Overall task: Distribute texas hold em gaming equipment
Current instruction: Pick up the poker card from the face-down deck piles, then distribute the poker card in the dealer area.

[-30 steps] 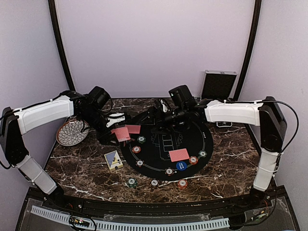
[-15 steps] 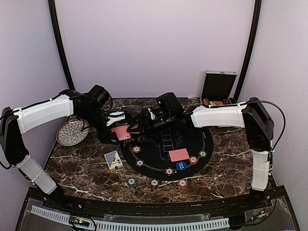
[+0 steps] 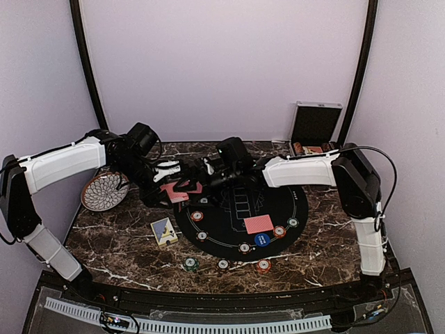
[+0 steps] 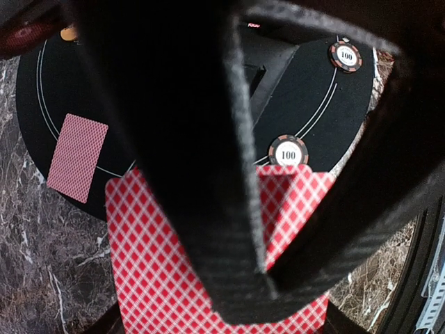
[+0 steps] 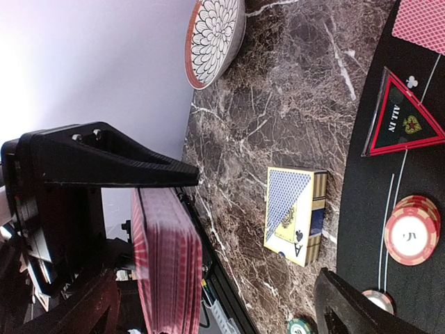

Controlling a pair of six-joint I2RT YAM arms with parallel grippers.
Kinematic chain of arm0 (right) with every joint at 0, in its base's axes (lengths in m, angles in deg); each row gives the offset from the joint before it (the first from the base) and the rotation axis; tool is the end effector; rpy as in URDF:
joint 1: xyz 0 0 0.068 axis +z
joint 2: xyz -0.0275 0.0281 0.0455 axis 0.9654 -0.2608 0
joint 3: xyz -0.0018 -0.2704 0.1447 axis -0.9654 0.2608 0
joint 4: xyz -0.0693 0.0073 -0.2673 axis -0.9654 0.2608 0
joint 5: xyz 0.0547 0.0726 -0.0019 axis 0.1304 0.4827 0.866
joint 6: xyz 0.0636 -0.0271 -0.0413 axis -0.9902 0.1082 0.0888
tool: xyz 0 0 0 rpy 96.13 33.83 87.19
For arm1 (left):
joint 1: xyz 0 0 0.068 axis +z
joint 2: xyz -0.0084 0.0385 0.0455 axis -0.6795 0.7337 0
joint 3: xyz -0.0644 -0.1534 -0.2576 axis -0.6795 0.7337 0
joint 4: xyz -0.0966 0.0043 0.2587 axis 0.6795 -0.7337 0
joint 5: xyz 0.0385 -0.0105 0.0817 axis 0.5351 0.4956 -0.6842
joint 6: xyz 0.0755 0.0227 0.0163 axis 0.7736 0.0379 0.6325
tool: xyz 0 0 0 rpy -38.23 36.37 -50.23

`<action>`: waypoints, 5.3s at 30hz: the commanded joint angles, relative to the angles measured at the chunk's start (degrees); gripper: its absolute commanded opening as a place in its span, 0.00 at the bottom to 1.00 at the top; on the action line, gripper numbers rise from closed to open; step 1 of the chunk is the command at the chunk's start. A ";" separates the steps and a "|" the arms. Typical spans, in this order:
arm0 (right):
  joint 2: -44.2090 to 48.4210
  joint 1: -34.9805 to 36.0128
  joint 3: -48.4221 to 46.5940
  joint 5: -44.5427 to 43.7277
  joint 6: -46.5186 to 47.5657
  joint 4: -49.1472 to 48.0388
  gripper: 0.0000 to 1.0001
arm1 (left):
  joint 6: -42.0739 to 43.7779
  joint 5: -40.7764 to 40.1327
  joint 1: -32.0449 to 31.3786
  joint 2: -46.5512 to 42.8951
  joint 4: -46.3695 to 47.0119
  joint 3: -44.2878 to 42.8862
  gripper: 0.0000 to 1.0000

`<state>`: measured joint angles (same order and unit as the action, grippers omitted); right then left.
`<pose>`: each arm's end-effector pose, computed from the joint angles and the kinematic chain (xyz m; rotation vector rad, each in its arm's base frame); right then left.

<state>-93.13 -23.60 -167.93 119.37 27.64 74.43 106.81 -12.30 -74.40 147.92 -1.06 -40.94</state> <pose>0.3061 0.4527 0.2229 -0.3765 2.5258 1.7066 0.2841 -0.1993 0.2786 1.5833 2.0653 -0.3588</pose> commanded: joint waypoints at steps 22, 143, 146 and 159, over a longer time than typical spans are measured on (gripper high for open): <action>-5.27 0.87 -2.22 0.62 -5.27 -9.28 0.87 | 0.57 1.22 -0.03 -2.68 -2.13 -1.74 0.00; -15.71 -11.47 -22.33 -13.16 13.53 13.39 0.78 | 1.28 2.05 0.07 -3.81 -3.77 1.58 0.00; -12.38 -11.38 -19.28 -11.57 14.49 13.74 0.79 | 1.08 1.97 0.04 -4.07 -3.77 1.68 0.00; 6.48 -5.23 9.62 3.57 3.80 -12.82 0.89 | 0.20 2.21 0.05 -5.22 -3.78 2.36 0.00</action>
<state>-89.94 -32.05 -162.86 117.16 36.78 74.04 107.18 -11.38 -74.46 145.67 -3.67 -39.52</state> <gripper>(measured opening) 0.888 0.680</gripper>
